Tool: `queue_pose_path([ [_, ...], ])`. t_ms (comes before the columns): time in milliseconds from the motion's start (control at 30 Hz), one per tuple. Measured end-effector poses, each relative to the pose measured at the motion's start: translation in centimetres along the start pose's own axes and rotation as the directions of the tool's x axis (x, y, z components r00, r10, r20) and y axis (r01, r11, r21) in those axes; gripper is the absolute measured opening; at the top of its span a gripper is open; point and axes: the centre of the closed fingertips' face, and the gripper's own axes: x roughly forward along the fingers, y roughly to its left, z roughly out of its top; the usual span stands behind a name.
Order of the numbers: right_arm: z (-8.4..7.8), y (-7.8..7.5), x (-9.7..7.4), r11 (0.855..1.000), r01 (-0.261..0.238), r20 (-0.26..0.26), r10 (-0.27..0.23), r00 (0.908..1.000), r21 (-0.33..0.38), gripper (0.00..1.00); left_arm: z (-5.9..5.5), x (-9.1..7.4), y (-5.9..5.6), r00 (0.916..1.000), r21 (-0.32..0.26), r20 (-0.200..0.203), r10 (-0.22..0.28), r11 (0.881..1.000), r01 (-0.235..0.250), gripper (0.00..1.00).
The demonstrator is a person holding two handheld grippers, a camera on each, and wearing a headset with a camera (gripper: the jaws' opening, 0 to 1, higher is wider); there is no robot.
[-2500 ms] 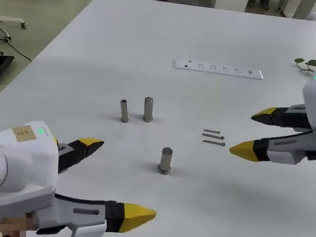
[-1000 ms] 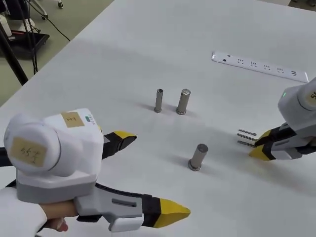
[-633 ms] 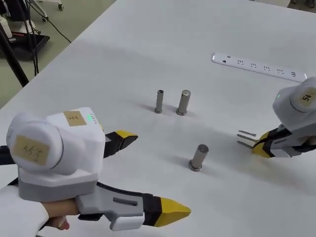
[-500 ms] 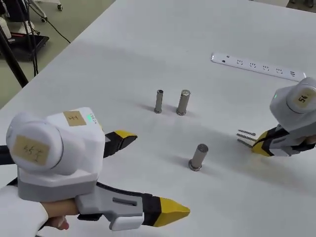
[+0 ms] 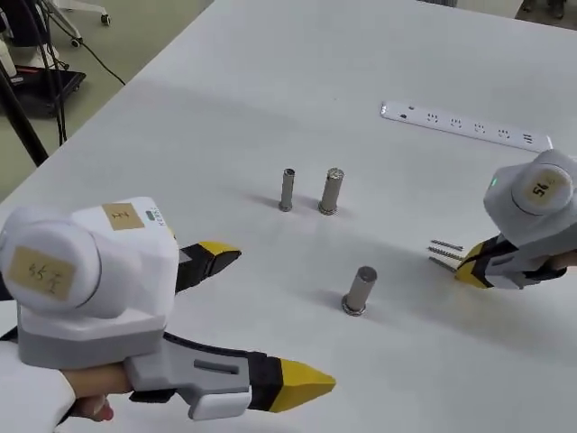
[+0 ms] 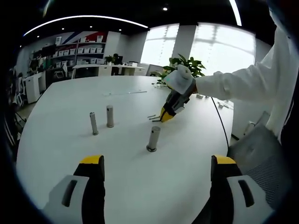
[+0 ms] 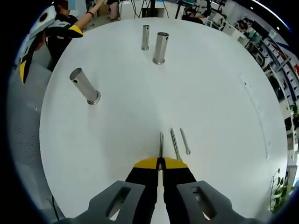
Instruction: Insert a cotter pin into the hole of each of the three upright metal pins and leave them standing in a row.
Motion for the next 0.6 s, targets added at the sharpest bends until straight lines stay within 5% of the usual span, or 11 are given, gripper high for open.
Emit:
queue_pose_path([
  [333, 0.9, 0.0, -2.0, 0.998, 0.047, 0.104, -0.052, 0.9933, 0.047, 0.00, 0.4, -0.5, 0.7, 0.9991, 0.006, 0.011, 0.040, 0.999, -0.040, 0.91],
  [500, 1.6, 0.3, -4.1, 0.993, 0.096, 0.181, -0.107, 0.9777, 0.072, 0.00, 0.7, -0.8, 0.8, 0.9987, 0.002, 0.011, 0.050, 0.999, -0.050, 0.89],
  [600, 2.2, 1.0, -5.6, 0.989, 0.117, 0.248, -0.136, 0.9592, 0.091, 0.00, 1.1, -0.8, 0.8, 0.9985, 0.010, 0.017, 0.051, 0.999, -0.051, 0.87],
])
